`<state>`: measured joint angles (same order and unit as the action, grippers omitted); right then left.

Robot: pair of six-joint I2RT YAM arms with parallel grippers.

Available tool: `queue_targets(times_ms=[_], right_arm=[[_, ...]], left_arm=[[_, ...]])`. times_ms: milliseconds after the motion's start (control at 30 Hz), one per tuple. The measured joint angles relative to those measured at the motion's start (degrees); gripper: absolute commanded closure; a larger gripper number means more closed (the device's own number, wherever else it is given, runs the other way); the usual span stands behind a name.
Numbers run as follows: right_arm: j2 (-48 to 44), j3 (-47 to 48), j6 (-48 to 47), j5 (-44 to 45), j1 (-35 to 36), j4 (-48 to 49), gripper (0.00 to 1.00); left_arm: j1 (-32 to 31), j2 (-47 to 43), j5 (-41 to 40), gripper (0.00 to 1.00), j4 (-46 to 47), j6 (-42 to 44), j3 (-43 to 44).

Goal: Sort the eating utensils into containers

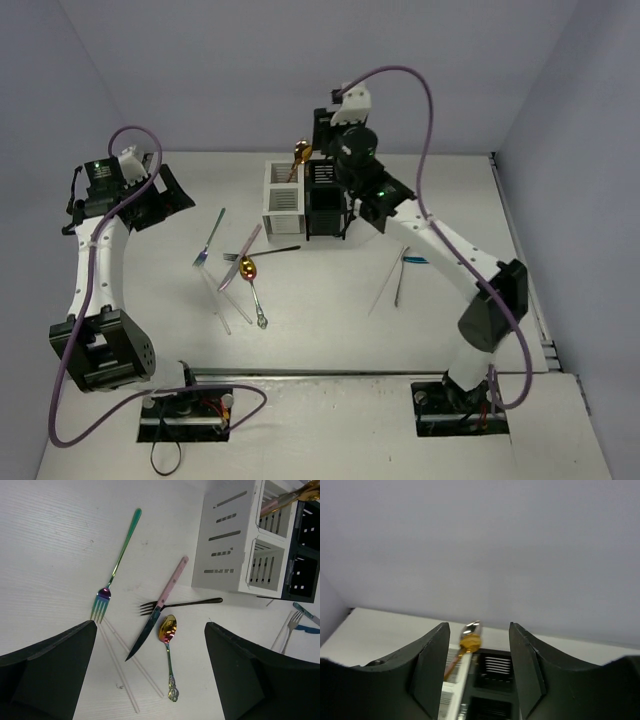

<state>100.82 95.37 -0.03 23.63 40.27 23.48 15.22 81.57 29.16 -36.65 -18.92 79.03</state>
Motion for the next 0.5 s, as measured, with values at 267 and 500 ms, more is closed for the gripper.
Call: queue_targets(times_ms=[267,500], right_arm=[[-15.45,-16.31,-4.12,-2.42,-5.93,-9.46,0.72],[-15.60,-23.95,-0.17,-13.12,-0.58,-22.35,0.81]], left_arm=[[-4.64,-6.16,-4.57,0.11,1.31,1.90,-7.31],[-4.45,-7.66,-8.16,0.11,2.01,-0.19,-11.95]])
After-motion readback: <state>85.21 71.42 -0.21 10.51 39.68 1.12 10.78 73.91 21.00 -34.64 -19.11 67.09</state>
